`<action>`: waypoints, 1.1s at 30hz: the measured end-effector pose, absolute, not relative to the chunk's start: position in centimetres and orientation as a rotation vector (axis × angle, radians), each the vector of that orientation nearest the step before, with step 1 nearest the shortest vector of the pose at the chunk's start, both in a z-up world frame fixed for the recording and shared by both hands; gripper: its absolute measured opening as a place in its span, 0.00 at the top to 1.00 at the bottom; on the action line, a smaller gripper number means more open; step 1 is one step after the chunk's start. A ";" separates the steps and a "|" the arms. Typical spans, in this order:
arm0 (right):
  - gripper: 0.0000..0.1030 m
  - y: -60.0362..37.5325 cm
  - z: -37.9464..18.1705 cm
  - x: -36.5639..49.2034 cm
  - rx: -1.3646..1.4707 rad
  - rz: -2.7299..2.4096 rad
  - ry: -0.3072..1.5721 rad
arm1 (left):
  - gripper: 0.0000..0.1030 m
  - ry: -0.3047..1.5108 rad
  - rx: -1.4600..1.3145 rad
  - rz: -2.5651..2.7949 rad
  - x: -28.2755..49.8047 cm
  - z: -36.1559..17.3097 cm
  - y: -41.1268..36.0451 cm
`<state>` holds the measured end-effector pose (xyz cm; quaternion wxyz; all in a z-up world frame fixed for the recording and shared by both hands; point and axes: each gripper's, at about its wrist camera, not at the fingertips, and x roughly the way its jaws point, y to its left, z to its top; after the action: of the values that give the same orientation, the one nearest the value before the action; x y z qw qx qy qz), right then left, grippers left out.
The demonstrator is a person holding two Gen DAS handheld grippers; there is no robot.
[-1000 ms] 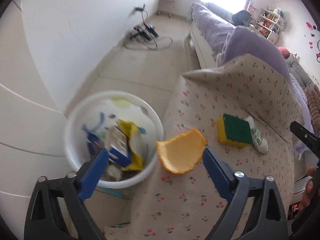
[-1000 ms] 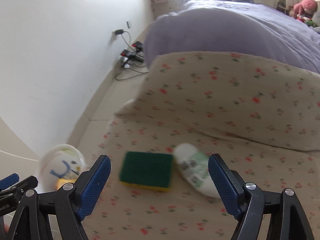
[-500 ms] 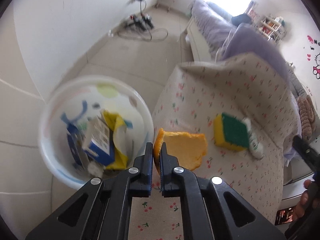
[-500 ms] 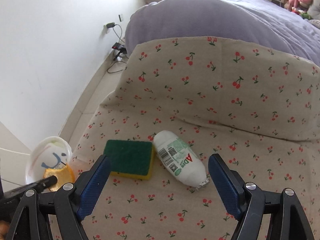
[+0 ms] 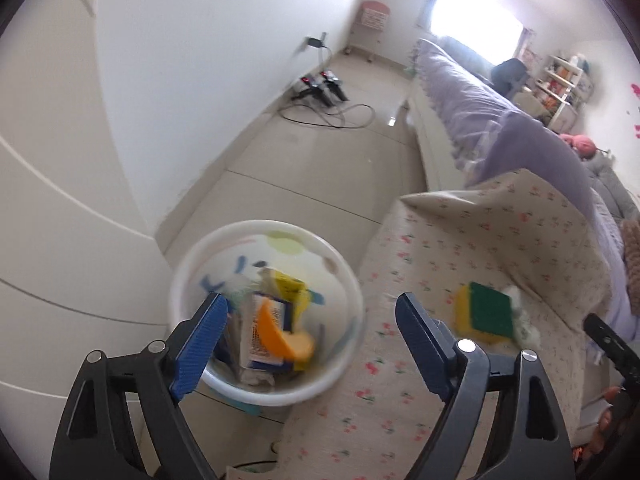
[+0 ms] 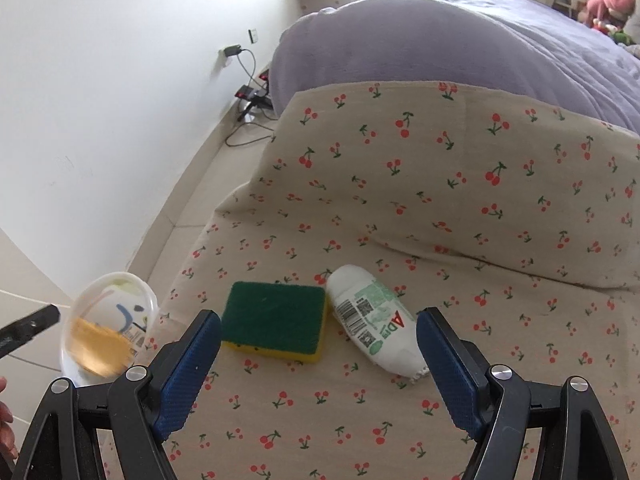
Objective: Collect trash
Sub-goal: 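Move both tools back to the bench and grasp the white bottle with the right tool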
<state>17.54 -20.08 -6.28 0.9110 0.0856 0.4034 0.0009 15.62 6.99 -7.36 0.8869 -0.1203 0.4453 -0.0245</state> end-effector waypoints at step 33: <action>0.29 -22.5 -17.0 24.3 -0.124 -0.017 1.182 | 0.05 1.030 -0.123 -0.190 18.3 -10.0 -2.0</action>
<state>24.29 -22.52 -17.02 0.8284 -0.0583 0.5570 -0.0078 18.33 -1.96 -9.98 0.8641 -0.0587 0.4917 -0.0906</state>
